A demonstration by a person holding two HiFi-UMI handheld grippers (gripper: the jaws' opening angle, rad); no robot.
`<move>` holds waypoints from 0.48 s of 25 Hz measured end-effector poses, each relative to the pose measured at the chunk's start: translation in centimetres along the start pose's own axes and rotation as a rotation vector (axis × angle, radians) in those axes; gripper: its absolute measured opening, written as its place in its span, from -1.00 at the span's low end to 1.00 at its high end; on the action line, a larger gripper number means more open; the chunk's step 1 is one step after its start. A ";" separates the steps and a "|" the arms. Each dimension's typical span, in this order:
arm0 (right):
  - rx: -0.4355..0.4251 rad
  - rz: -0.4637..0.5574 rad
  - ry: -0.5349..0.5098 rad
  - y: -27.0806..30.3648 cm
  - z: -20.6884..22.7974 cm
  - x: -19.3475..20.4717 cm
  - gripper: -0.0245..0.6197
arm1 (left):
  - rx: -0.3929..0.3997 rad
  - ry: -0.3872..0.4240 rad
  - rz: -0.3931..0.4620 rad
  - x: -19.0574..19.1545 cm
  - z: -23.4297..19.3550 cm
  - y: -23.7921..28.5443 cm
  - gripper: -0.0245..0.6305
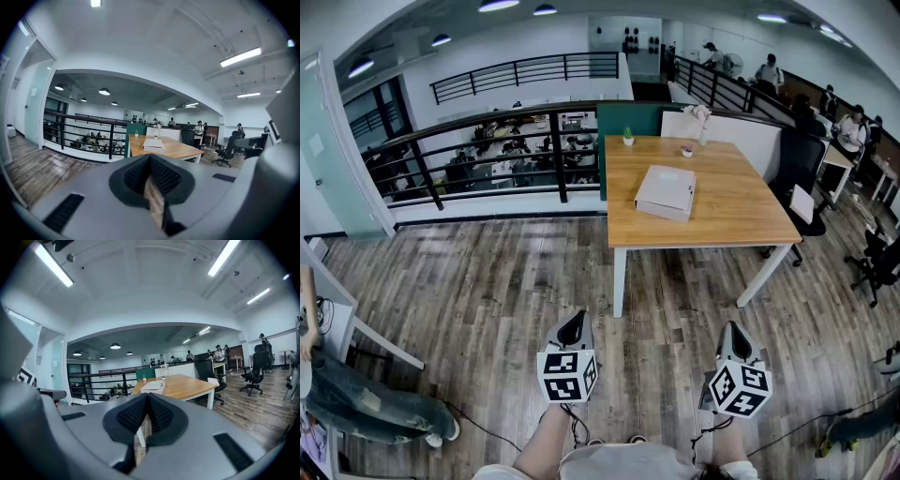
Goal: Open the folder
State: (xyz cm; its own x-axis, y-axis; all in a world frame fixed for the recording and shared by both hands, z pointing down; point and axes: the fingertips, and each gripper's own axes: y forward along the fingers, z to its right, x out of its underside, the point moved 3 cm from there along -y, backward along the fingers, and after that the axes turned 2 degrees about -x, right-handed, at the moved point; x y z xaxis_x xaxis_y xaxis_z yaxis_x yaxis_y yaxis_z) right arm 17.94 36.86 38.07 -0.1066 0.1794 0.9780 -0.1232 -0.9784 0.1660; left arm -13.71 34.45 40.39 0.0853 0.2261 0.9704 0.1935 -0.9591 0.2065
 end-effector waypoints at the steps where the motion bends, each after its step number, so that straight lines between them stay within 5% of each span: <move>1: -0.002 -0.001 0.001 0.0 0.0 0.1 -0.93 | 0.001 -0.002 -0.001 0.1 0.1 0.0 -0.92; 12: -0.034 -0.006 0.035 -0.1 1.1 0.7 -0.92 | -0.013 -0.022 0.000 0.6 0.5 0.0 -0.92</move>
State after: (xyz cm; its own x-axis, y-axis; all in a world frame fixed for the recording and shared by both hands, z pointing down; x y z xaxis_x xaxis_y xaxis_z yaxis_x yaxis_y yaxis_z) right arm 18.96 36.96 38.91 -0.1399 0.1895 0.9719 -0.1569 -0.9734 0.1672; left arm -13.15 34.62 40.92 0.1069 0.2292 0.9675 0.1809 -0.9613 0.2078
